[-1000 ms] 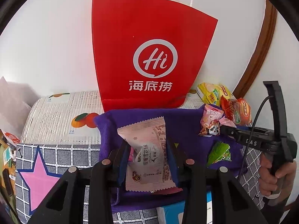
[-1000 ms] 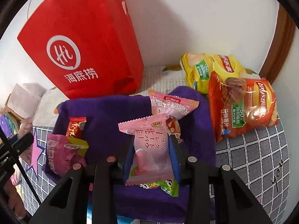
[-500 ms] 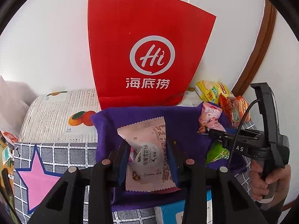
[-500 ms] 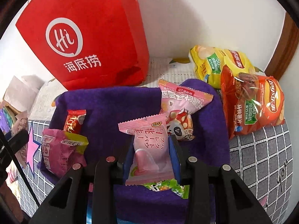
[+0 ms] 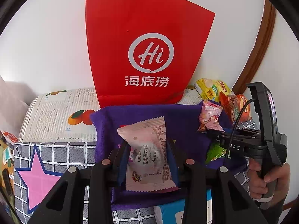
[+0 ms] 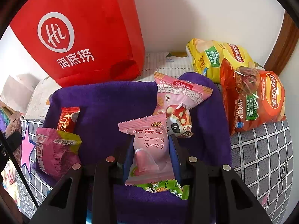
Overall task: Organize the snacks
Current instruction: 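Open the right gripper to drop the pink candy onto the cloth, then open the left gripper to drop the pink-and-white candy onto the cloth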
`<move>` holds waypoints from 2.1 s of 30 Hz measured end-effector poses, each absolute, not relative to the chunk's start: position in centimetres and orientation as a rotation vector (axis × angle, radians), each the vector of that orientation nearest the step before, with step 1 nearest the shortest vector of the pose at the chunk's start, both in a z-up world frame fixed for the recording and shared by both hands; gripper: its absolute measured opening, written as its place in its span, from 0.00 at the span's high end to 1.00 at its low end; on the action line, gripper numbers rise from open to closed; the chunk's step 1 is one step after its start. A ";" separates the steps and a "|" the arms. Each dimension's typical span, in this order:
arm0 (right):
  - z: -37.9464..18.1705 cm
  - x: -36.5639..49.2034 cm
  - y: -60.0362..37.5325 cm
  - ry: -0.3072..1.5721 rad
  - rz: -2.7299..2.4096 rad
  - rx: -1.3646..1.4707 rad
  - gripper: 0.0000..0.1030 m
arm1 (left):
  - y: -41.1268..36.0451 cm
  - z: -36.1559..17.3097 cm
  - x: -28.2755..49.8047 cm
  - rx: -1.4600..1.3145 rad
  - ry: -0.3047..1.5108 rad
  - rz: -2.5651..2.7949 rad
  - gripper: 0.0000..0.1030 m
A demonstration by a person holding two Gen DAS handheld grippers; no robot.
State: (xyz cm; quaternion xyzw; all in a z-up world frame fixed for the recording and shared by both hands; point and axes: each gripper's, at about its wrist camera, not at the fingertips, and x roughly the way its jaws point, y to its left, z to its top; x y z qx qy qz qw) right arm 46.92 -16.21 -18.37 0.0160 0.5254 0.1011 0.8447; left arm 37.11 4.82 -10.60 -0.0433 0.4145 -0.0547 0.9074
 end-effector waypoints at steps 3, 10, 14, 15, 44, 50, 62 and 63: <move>-18.4 46.8 -16.0 1.106 0.218 0.019 0.64 | 4.7 -10.7 37.2 -0.084 0.859 -0.115 0.65; -18.3 46.7 -15.9 1.120 0.234 0.013 0.64 | 4.6 -11.2 37.4 -0.077 0.870 -0.111 0.65; -18.3 46.7 -15.8 1.128 0.237 -0.002 0.60 | 4.5 -11.2 37.4 -0.076 0.870 -0.111 0.65; -18.3 46.7 -15.7 1.131 0.239 -0.004 0.56 | 4.5 -11.2 37.4 -0.077 0.871 -0.112 0.65; -13.2 44.8 -17.3 1.023 0.227 0.036 0.41 | 9.5 -12.0 38.8 -0.178 0.920 -0.015 0.65; -13.2 44.8 -17.2 1.025 0.223 0.034 0.41 | 9.0 -13.6 39.5 -0.167 0.976 -0.008 0.65; -12.5 44.5 -16.9 1.015 0.230 0.028 0.41 | 8.1 -14.7 39.9 -0.215 0.999 -0.052 0.64; -12.5 44.5 -16.8 1.016 0.230 0.026 0.41 | 7.9 -14.8 39.9 -0.219 1.000 -0.063 0.64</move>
